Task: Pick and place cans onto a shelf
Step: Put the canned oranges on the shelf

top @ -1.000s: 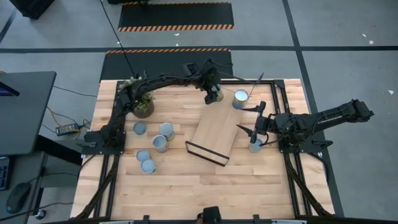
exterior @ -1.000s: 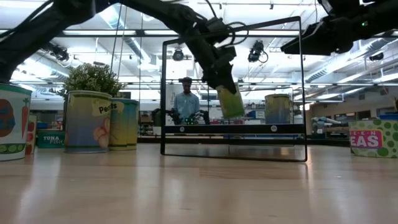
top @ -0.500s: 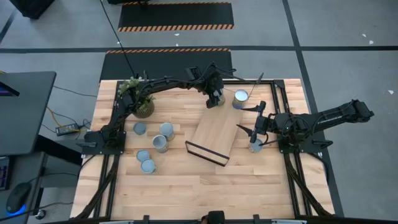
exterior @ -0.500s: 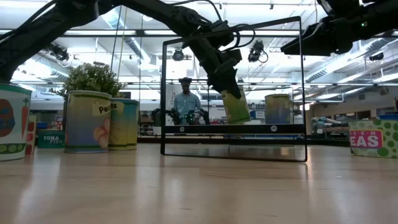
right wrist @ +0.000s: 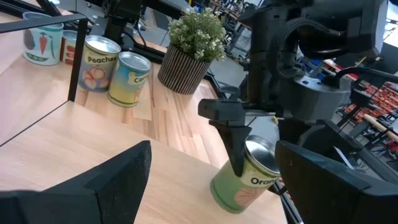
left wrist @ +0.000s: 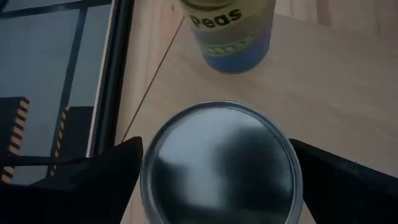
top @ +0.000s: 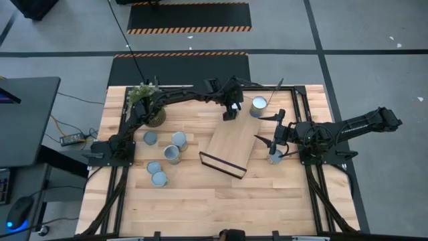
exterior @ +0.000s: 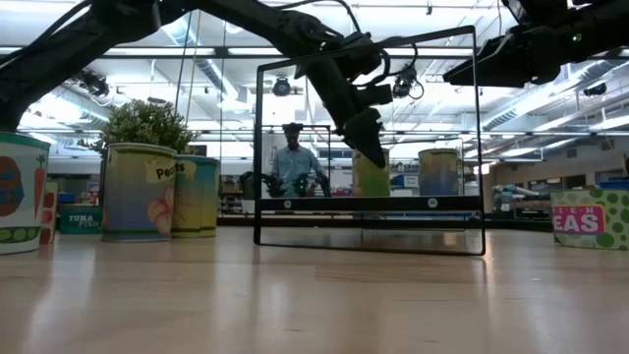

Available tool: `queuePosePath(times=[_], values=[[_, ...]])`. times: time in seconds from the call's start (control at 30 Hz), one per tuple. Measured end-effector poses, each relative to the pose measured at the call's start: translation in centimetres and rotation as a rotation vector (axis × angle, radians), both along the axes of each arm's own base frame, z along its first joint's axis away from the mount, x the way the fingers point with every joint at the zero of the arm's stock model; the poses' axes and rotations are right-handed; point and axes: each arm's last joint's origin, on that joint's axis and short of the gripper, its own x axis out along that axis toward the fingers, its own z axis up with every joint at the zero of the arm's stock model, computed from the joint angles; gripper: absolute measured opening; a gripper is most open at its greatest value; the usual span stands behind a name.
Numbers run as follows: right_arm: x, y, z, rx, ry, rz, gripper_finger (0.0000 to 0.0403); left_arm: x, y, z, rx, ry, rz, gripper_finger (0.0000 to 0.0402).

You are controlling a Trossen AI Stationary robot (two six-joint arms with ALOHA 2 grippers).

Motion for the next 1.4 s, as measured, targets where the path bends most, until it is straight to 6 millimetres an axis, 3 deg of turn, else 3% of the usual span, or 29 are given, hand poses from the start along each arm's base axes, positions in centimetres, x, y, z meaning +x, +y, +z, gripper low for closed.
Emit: queuePosePath(times=[0.43,0.63,0.9,1.1,1.4], values=[[0.0,0.0,-0.1,-0.001,0.006,0.0,0.035,1.0,-1.9,1.2,0.112,-0.045,-0.134,0.0398],[0.0,0.0,-0.1,0.003,0.01,-0.001,0.035,1.0,-3.3,3.6,0.143,-0.067,-0.165,0.0397],[-0.1,0.0,-0.3,0.021,0.023,-0.006,0.035,-0.5,-3.9,6.7,0.16,0.06,-0.118,0.0382],[-0.1,0.0,-0.3,0.04,0.018,-0.007,0.035,-1.5,-3.8,5.7,0.272,0.253,-0.017,0.0376],[-0.1,0.1,-0.3,0.043,0.017,-0.005,0.035,-0.7,-2.9,3.8,0.263,0.271,0.012,0.0376]])
